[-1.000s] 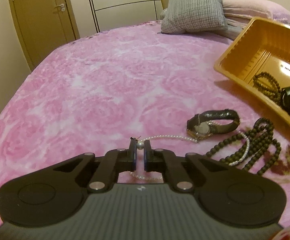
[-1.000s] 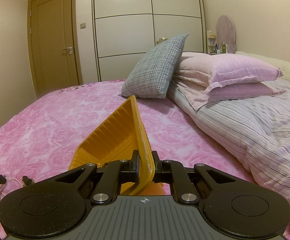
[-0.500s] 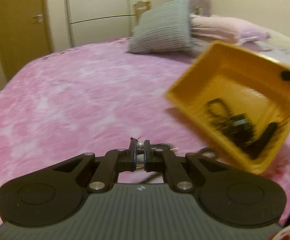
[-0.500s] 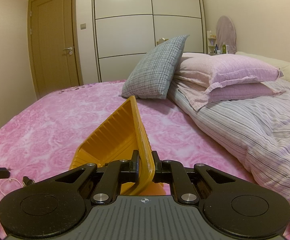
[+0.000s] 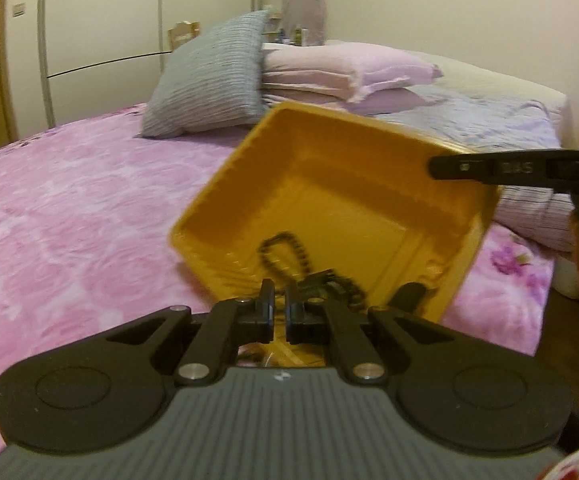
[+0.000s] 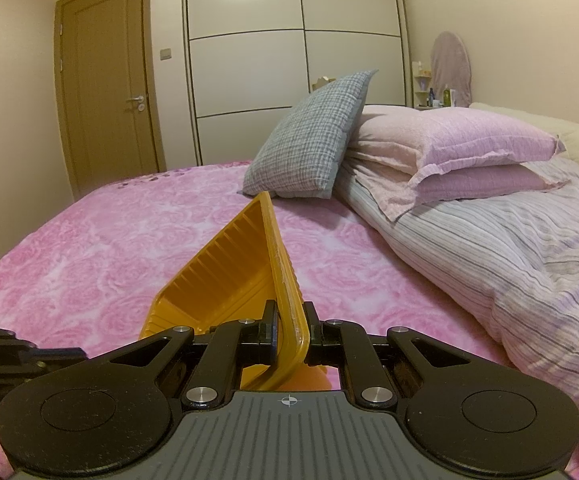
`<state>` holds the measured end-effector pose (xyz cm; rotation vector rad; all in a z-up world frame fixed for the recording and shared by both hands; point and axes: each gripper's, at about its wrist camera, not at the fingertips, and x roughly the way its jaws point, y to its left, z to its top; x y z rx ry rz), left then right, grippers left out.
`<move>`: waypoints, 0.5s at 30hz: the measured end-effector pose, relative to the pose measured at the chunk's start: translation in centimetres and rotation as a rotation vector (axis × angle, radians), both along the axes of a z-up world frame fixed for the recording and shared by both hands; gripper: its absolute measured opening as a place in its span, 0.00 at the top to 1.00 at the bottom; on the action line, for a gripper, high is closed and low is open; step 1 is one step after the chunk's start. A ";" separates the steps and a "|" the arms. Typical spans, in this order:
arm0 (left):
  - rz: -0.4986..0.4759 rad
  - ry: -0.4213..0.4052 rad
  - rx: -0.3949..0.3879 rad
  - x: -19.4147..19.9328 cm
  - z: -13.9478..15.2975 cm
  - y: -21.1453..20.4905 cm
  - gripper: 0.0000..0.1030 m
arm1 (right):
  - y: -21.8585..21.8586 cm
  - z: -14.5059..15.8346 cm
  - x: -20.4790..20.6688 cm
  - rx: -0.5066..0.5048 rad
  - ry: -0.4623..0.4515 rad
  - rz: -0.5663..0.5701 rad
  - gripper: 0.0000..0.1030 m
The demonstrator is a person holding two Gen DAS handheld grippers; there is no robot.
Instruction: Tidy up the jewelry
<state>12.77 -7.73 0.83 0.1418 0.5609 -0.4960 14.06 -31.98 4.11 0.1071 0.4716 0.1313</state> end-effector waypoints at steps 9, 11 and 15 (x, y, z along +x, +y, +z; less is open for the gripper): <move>0.054 0.009 0.009 0.3 -0.3 2.2 0.96 | 0.1 0.1 0.0 0.006 0.001 -0.003 0.89; 0.086 0.013 0.014 0.3 -0.3 3.4 0.96 | 0.1 0.1 -0.1 0.011 0.001 -0.006 0.89; 0.142 0.016 0.027 0.4 -0.4 5.6 0.96 | 0.1 0.0 -0.1 0.013 0.002 -0.005 0.89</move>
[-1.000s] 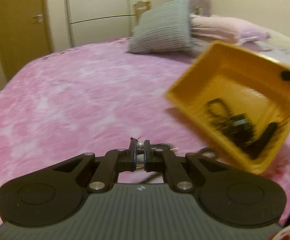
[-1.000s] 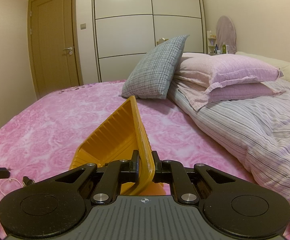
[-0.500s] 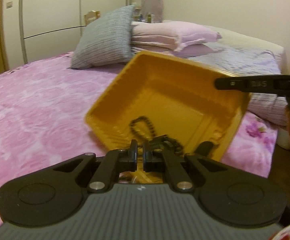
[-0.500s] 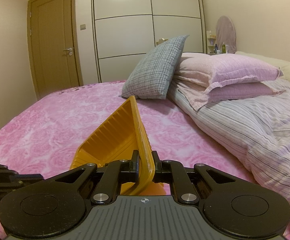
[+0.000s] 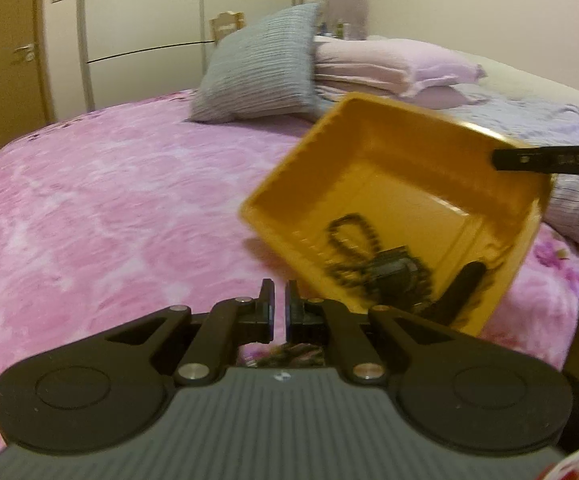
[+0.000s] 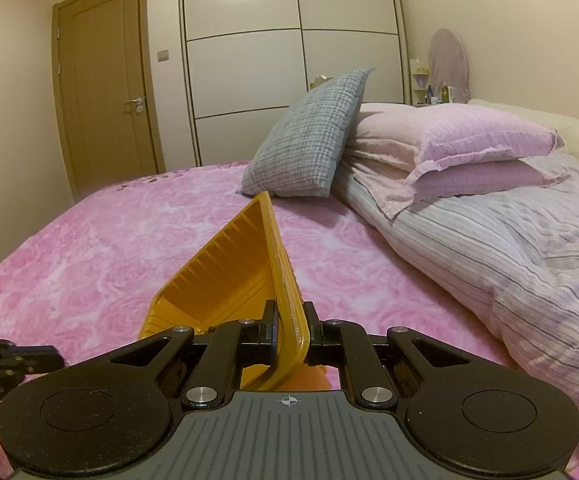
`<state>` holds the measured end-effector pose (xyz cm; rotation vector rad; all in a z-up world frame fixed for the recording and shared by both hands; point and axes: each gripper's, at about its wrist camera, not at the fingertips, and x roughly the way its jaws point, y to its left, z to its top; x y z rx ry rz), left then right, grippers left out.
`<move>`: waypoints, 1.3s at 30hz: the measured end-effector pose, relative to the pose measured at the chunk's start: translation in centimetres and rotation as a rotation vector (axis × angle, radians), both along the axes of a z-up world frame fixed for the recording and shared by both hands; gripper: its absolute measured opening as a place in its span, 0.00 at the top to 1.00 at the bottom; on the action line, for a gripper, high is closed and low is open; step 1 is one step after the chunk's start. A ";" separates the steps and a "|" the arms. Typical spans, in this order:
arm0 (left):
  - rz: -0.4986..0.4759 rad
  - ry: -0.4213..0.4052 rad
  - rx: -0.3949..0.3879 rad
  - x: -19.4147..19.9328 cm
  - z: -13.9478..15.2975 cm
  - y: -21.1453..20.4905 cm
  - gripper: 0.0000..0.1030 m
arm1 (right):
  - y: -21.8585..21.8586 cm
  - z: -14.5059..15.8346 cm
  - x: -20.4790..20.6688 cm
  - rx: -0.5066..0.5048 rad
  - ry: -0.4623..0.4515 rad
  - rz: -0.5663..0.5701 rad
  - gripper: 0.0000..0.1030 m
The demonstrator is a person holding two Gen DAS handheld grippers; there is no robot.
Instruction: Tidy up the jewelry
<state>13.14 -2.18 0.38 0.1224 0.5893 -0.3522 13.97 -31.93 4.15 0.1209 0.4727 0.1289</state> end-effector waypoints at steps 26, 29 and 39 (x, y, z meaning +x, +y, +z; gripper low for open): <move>-0.125 0.086 0.068 -1.2 -5.4 -3.9 0.89 | -0.6 -0.6 -0.1 0.005 0.013 -0.017 0.89; -0.130 0.081 0.087 -1.0 -5.8 -4.2 0.86 | -0.6 -0.6 -0.1 0.005 0.014 -0.017 0.89; -0.135 0.068 0.126 -1.4 -5.8 -4.4 0.90 | -0.6 -0.6 0.0 0.005 0.012 -0.017 0.89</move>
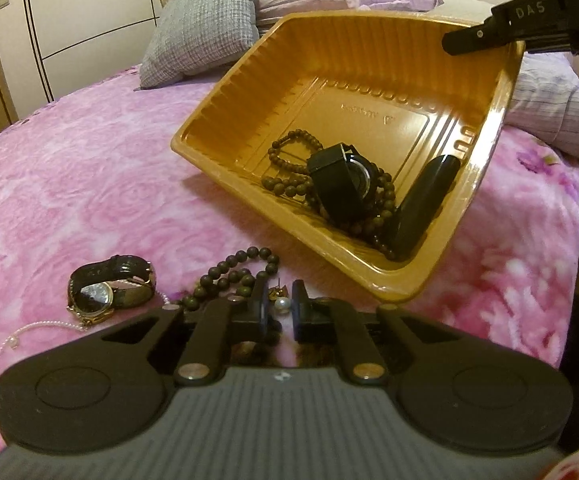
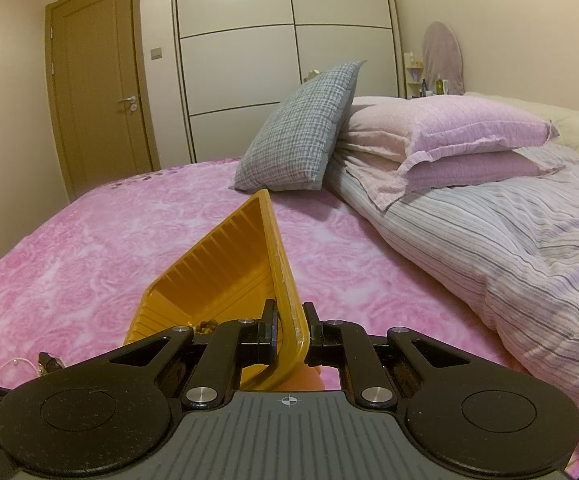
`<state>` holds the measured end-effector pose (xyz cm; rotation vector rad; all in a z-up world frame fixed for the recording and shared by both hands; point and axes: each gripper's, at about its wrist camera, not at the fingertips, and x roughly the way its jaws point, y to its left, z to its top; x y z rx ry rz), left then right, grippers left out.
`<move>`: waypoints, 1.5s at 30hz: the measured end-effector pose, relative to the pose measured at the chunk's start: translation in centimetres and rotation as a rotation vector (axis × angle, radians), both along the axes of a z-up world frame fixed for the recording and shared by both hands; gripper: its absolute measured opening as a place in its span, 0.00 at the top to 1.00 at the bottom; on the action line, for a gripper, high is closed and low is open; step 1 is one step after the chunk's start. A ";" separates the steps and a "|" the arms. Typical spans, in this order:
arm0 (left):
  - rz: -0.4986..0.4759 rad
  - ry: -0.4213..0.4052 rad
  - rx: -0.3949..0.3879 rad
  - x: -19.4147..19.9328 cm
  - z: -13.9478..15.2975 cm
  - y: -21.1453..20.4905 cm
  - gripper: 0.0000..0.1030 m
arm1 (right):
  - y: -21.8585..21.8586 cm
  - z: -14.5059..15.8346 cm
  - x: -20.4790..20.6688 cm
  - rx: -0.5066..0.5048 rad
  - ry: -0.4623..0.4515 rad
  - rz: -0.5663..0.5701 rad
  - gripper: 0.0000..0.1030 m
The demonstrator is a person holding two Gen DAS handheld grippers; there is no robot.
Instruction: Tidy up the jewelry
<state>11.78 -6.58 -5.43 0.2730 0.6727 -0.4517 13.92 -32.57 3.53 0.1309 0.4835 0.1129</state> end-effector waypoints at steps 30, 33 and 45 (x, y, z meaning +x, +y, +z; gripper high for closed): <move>-0.053 -0.047 -0.167 0.1 5.0 -2.1 0.77 | 0.2 0.1 0.0 0.001 -0.001 -0.001 0.89; 0.003 -0.067 -0.159 -0.4 5.3 -0.1 0.74 | 0.3 0.2 0.0 0.004 -0.003 0.000 0.89; 0.283 -0.095 -0.041 -2.5 5.0 9.9 0.73 | 0.3 0.2 -0.1 0.003 -0.004 0.001 0.89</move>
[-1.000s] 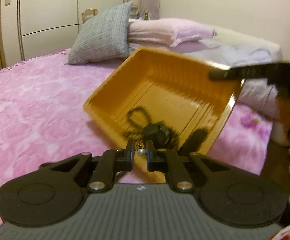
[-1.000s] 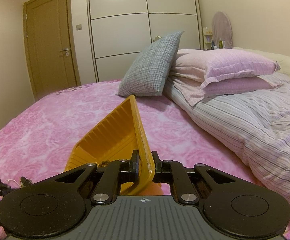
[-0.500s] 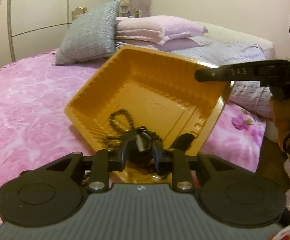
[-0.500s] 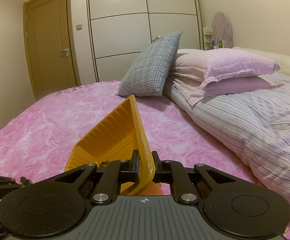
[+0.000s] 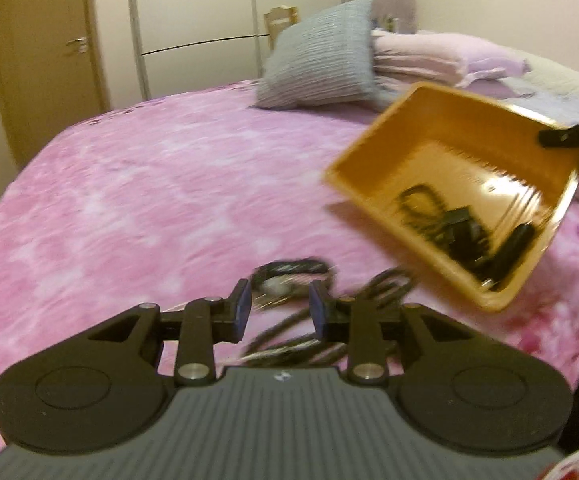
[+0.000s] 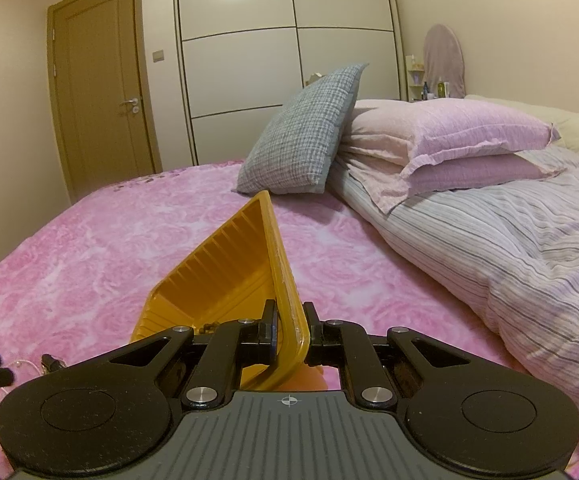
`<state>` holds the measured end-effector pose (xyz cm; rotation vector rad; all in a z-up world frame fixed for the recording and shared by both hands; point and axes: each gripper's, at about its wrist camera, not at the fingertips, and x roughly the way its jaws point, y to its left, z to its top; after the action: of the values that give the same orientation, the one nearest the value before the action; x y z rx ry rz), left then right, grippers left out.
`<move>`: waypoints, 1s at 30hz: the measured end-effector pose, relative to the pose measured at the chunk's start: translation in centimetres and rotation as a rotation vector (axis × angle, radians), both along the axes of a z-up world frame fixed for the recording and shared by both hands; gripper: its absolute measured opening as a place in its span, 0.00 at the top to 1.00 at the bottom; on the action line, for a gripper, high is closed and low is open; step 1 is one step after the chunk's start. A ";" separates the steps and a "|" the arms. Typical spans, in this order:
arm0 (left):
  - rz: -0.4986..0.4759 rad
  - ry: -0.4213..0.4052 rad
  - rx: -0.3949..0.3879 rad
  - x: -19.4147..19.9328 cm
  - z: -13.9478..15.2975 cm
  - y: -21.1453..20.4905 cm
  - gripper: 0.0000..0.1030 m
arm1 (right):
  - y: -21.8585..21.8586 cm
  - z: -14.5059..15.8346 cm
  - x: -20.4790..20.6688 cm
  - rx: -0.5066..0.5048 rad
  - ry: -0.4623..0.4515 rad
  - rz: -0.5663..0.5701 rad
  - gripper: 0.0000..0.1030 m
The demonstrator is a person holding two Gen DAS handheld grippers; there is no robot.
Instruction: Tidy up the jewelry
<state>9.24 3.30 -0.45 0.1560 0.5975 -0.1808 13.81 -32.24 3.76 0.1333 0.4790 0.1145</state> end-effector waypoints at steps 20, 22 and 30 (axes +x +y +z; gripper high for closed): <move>0.184 0.055 0.047 3.5 -2.8 5.0 0.73 | -0.1 -0.1 0.0 -0.013 0.000 0.001 0.89; 0.168 0.064 0.045 4.3 -3.2 4.8 0.73 | -0.1 -0.1 0.0 -0.013 0.000 0.000 0.89; 0.163 0.092 0.048 6.2 -4.6 4.3 0.81 | -0.1 -0.2 0.0 -0.014 0.001 -0.001 0.89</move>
<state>15.41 7.61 -5.03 0.1449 0.7036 -0.0160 13.83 -32.30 3.61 0.1193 0.4806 0.1104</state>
